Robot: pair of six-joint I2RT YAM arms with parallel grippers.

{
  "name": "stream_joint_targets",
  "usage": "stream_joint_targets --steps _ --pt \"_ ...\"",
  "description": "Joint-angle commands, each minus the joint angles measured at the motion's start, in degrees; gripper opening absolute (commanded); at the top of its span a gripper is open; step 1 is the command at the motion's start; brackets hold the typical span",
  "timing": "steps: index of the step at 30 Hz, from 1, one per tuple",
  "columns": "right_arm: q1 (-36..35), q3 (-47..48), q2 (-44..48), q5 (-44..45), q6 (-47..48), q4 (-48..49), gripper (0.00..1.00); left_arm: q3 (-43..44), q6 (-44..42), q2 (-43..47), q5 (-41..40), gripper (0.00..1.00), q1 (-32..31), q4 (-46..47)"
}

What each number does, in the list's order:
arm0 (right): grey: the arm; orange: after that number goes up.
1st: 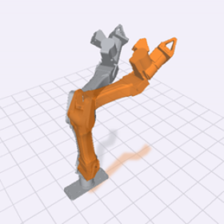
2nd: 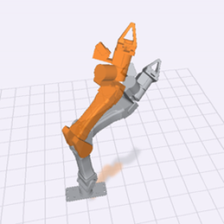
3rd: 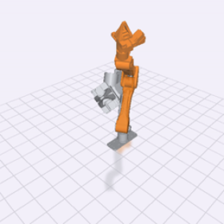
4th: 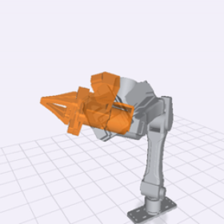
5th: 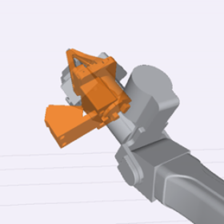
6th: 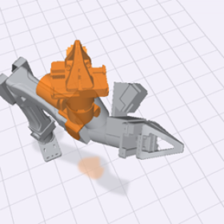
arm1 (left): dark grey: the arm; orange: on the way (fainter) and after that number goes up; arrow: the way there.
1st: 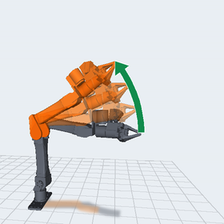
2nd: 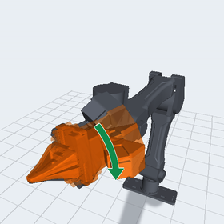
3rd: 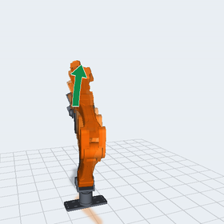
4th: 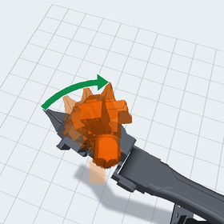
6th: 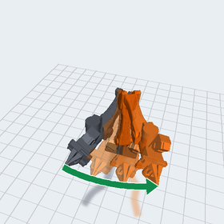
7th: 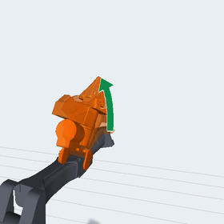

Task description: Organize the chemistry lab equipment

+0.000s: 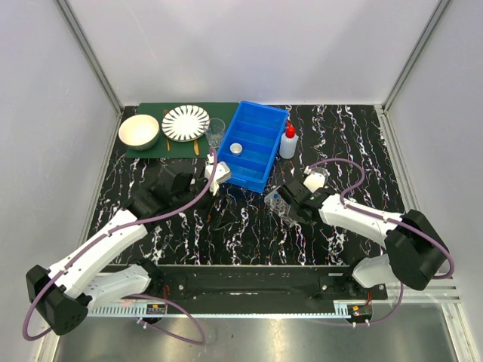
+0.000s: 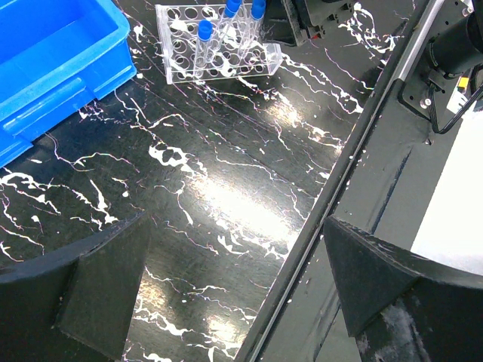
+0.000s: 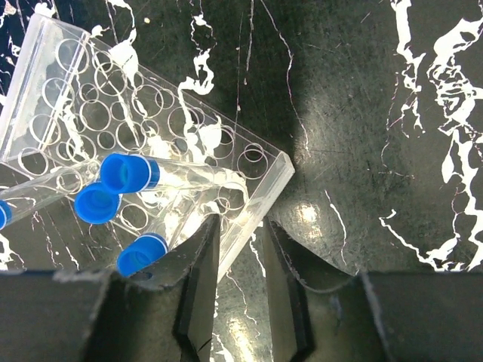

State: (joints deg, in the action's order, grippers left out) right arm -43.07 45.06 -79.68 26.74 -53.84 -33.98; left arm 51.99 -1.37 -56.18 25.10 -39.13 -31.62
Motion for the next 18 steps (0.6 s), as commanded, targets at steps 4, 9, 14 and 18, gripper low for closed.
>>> stream_joint_targets --steps 4,9,14,18 --pt "0.1 -0.1 -0.3 -1.6 -1.3 2.6 0.36 0.0 0.4 1.4 -0.1 0.99 -0.2 1.6" --pt "0.1 -0.2 -1.0 -1.3 -1.1 3.1 0.36 0.0 0.3 1.3 -0.1 0.99 -0.2 1.6" --pt "0.1 -0.4 -2.6 -1.3 -0.9 3.8 0.36 0.0 0.4 1.3 0.0 0.99 -0.4 1.6" --pt "0.1 -0.6 -3.5 -1.5 -0.7 4.5 0.33 0.0 0.5 1.3 0.0 0.99 -0.3 1.6"
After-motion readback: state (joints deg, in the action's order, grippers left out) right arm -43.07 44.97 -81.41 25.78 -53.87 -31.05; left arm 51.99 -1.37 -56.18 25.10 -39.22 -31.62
